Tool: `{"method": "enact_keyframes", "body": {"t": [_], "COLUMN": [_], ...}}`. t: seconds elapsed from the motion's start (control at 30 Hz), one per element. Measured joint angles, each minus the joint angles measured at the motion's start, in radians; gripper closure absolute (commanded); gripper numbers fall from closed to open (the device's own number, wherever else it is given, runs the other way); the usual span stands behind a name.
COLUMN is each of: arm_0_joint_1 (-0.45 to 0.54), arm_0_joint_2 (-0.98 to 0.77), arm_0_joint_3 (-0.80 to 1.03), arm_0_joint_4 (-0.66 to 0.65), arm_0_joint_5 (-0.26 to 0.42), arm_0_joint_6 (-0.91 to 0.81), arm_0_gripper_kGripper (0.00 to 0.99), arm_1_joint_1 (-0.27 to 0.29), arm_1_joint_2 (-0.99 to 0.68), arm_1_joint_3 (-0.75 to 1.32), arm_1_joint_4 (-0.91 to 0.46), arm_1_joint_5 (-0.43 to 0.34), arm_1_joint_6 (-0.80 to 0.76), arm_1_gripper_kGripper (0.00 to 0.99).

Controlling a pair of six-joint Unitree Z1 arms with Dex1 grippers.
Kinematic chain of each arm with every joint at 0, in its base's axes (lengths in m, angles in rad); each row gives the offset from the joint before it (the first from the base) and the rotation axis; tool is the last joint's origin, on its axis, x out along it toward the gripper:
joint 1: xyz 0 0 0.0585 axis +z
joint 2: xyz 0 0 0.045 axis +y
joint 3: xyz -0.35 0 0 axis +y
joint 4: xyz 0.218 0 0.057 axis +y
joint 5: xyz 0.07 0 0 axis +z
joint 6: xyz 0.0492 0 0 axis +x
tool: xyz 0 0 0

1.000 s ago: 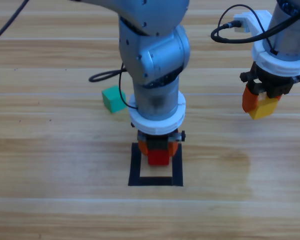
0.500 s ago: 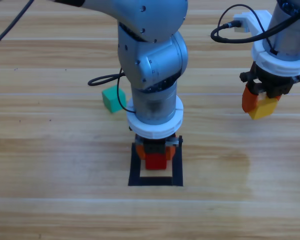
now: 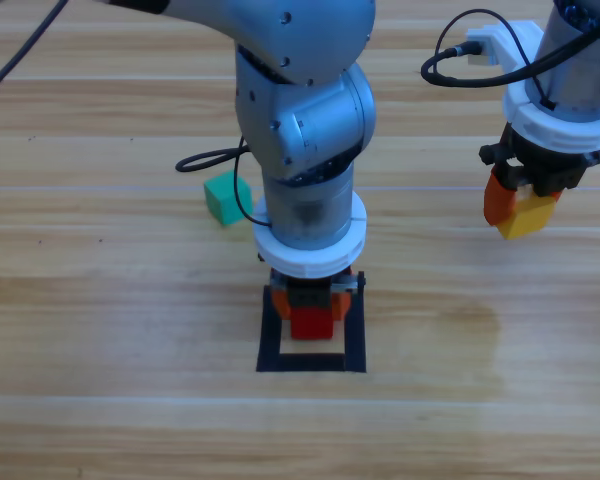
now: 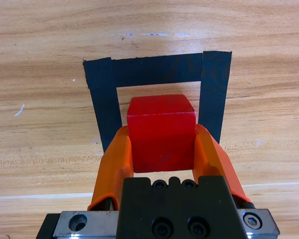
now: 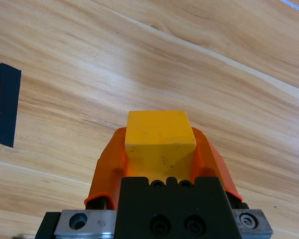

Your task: Stack the blocks in the rectangular block: red at the bottom, yellow in the middle, green on top

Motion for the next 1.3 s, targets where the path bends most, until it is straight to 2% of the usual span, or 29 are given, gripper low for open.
{"method": "enact_keyframes", "body": {"t": [0.87, 0.9, 0.93, 1.0, 1.03, 1.3], "arm_0_joint_1": [-0.019, -0.019, -0.019, -0.019, -0.019, -0.022], "arm_0_joint_2": [-0.002, -0.002, -0.002, -0.002, 0.000, 0.003], "arm_0_joint_3": [0.005, 0.005, 0.005, 0.002, -0.002, 0.017], "arm_0_joint_4": [0.000, 0.000, 0.000, 0.000, 0.000, 0.000], "arm_0_joint_5": [0.000, 0.000, 0.000, 0.000, 0.000, -0.006], "arm_0_joint_6": [-0.002, -0.002, -0.002, -0.001, 0.000, 0.007], "arm_0_gripper_kGripper": [0.990, 0.906, 0.688, 0.067, 0.002, 0.000], "arm_1_joint_1": [0.000, 0.000, 0.000, 0.000, 0.000, 0.000], "arm_1_joint_2": [0.000, 0.000, 0.000, 0.000, 0.000, -0.001], "arm_1_joint_3": [0.002, 0.002, 0.002, 0.002, 0.002, 0.003], "arm_1_joint_4": [0.000, 0.000, 0.000, 0.000, 0.000, 0.000], "arm_1_joint_5": [0.000, 0.000, 0.000, 0.000, 0.000, 0.000], "arm_1_joint_6": [-0.003, -0.003, -0.003, -0.003, -0.003, -0.004], "arm_1_gripper_kGripper": [0.826, 0.826, 0.826, 0.826, 0.826, 0.826]}}
